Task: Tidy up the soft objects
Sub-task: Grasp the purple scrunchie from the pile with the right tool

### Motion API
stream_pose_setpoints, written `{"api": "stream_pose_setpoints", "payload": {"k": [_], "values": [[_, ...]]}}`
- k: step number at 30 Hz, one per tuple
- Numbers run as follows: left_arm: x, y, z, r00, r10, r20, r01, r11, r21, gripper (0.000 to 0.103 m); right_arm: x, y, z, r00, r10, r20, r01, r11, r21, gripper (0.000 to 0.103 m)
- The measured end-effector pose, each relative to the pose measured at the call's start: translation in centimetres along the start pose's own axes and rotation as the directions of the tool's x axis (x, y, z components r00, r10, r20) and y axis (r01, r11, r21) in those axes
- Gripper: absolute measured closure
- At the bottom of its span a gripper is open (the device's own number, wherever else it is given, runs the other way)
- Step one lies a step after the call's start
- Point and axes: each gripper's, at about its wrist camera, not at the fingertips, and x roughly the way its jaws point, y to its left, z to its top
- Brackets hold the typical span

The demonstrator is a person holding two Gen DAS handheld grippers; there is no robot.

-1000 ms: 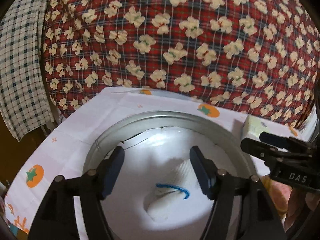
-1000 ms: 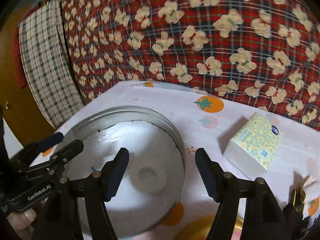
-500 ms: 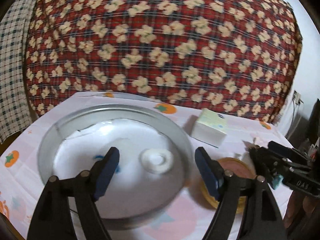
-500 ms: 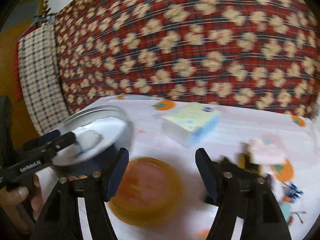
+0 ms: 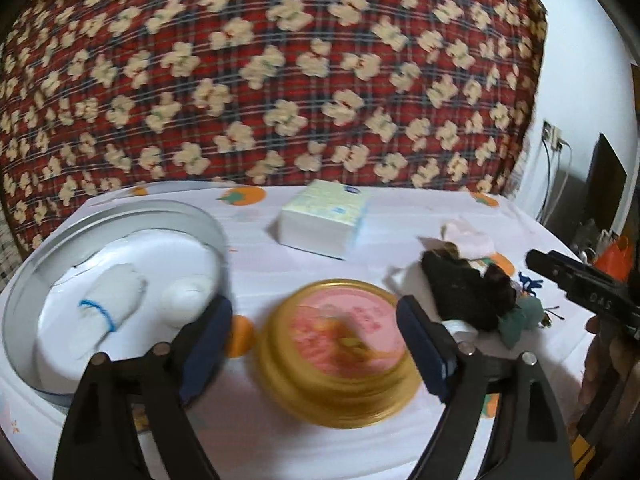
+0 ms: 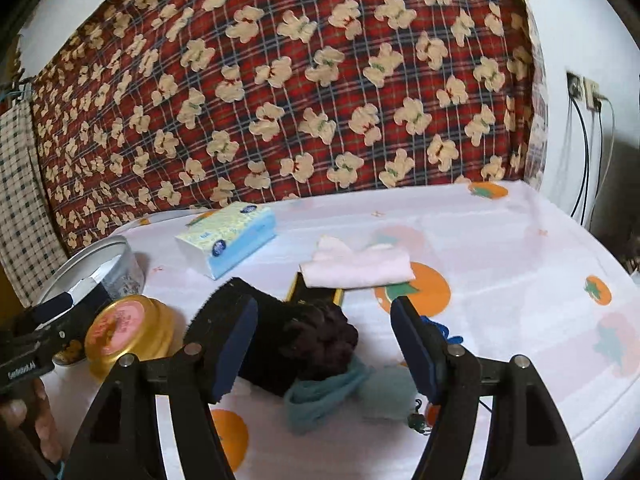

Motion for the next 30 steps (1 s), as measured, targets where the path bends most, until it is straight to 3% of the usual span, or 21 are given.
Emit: {"api": "stream_pose_setpoints", "payload": {"k": [12, 19, 21, 22, 30], "values": [[1.4, -3.5, -0.3, 1.0, -0.022, -0.02, 0.023, 0.999, 0.045, 0.012, 3.1, 0.7, -0.4, 0.995, 0.013, -0.104, -0.015, 1.0, -0.019, 0.032], [1.7, -3.9, -0.4, 0.999, -0.023, -0.027, 0.024, 0.999, 0.048, 0.011, 5.9, 0.1, -0.8, 0.97, 0.019, -0.242, -0.017, 1.0, 0.008, 0.032], [1.8, -4.1, -0.5, 0.999, -0.025, -0.03, 0.026, 0.998, 0.051, 0.011, 6.2, -0.1, -0.9, 0.964, 0.04, -0.262, -0.035, 0.999, 0.025, 0.042], [1.8, -4.2, -0.5, 0.999, -0.027, -0.032, 0.028, 0.998, 0.053, 0.011, 6.1, -0.2, -0.9, 0.965, 0.056, -0.258, -0.049, 0.998, 0.034, 0.054], [1.7, -4.4, -0.5, 0.999, -0.034, -0.032, 0.035, 0.998, 0.056, 0.011, 4.4, 0.2, -0.6, 0.982, 0.076, -0.173, -0.073, 0.997, 0.021, 0.062]]}}
